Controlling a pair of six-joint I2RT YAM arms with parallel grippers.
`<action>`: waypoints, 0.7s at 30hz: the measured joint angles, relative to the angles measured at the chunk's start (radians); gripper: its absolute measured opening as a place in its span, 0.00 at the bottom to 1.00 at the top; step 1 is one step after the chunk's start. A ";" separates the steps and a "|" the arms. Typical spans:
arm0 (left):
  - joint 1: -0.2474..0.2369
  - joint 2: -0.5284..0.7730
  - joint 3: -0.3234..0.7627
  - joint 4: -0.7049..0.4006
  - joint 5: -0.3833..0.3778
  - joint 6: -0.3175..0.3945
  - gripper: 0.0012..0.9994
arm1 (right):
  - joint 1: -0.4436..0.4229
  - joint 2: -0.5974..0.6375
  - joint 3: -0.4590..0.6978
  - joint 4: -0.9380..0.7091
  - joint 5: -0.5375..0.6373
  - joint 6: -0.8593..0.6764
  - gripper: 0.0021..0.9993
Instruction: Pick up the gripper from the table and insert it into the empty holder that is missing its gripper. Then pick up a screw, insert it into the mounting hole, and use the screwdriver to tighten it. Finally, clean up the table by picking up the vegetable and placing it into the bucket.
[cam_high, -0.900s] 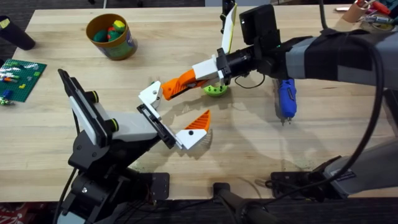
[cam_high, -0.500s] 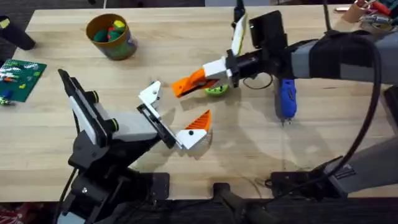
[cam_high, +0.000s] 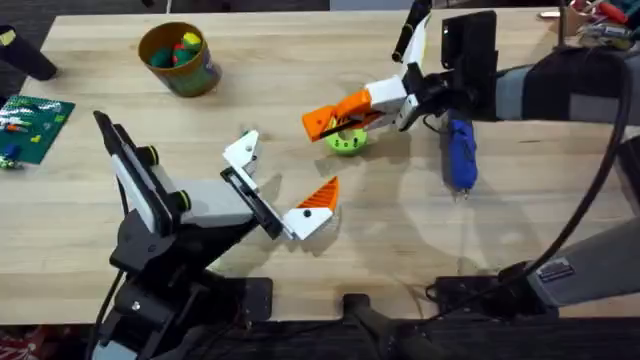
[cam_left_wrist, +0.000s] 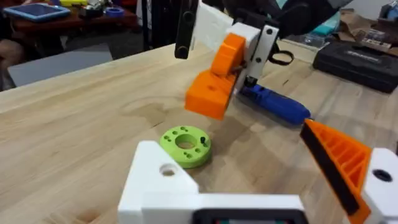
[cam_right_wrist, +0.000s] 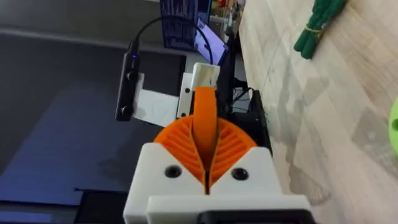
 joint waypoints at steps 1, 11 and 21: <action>0.000 0.000 0.000 0.000 0.000 0.000 0.99 | 0.000 0.000 -0.015 0.038 0.000 0.020 0.03; 0.000 0.000 0.000 0.000 0.000 0.000 0.99 | 0.017 0.083 -0.092 0.575 0.000 0.421 0.03; 0.000 0.000 0.000 0.000 0.000 0.000 0.99 | 0.093 0.155 -0.092 0.597 0.000 0.576 0.03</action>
